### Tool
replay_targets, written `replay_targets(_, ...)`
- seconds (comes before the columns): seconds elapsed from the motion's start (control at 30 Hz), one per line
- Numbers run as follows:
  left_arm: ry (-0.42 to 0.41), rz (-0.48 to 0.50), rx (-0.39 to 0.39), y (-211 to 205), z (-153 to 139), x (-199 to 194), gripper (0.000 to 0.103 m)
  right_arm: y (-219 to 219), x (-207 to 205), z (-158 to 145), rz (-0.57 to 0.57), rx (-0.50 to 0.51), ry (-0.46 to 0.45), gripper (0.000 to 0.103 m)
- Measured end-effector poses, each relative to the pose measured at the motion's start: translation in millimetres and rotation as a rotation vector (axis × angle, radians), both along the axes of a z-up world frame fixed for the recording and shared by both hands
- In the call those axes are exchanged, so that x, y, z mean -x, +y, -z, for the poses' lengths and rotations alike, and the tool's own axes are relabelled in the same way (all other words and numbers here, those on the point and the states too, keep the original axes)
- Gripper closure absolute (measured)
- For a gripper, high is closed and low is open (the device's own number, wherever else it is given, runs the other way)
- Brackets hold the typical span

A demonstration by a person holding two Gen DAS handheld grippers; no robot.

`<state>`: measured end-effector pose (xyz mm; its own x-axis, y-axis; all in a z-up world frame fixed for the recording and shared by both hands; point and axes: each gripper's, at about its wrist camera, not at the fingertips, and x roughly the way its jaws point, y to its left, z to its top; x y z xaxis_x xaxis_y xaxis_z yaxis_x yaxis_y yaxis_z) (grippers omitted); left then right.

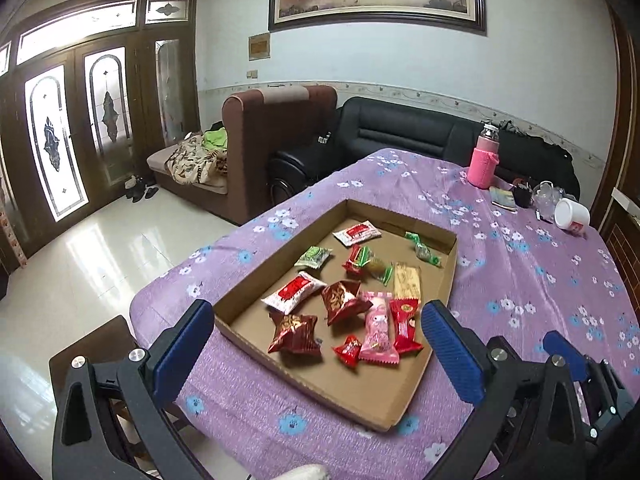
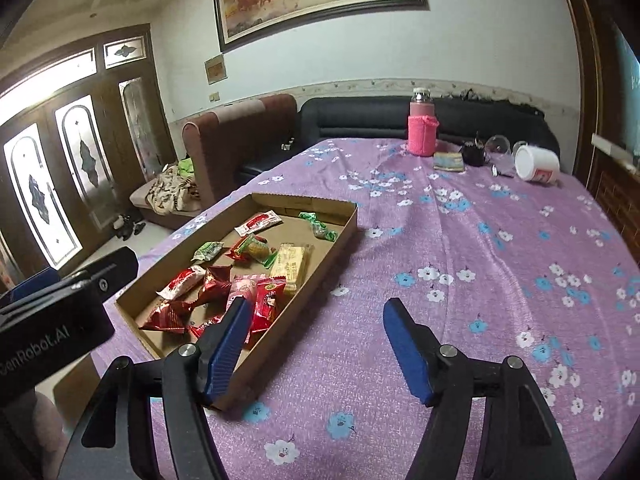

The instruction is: Organize snacks

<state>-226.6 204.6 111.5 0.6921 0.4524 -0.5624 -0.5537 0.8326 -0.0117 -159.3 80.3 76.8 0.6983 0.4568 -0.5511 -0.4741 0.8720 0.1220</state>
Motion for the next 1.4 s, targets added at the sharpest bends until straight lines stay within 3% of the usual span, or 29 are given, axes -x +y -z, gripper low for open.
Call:
replay_targets(0.17,0.008,0.016,0.017,3.5,2.4,1.5,0.000,7.5,9.0,3.5,0.001,0.037,-0.032,0.027)
replay_targets(0.7,0.054,0.036,0.103,15.7,18.6,-5.0,0.000,26.9,15.9,17.0,-0.053,0.072,0.001,0.027)
replay_targets(1.4,0.083,0.032,0.144,23.3,30.4,-15.4,0.000,35.6,12.7,24.0,-0.073,0.086,0.022,0.027)
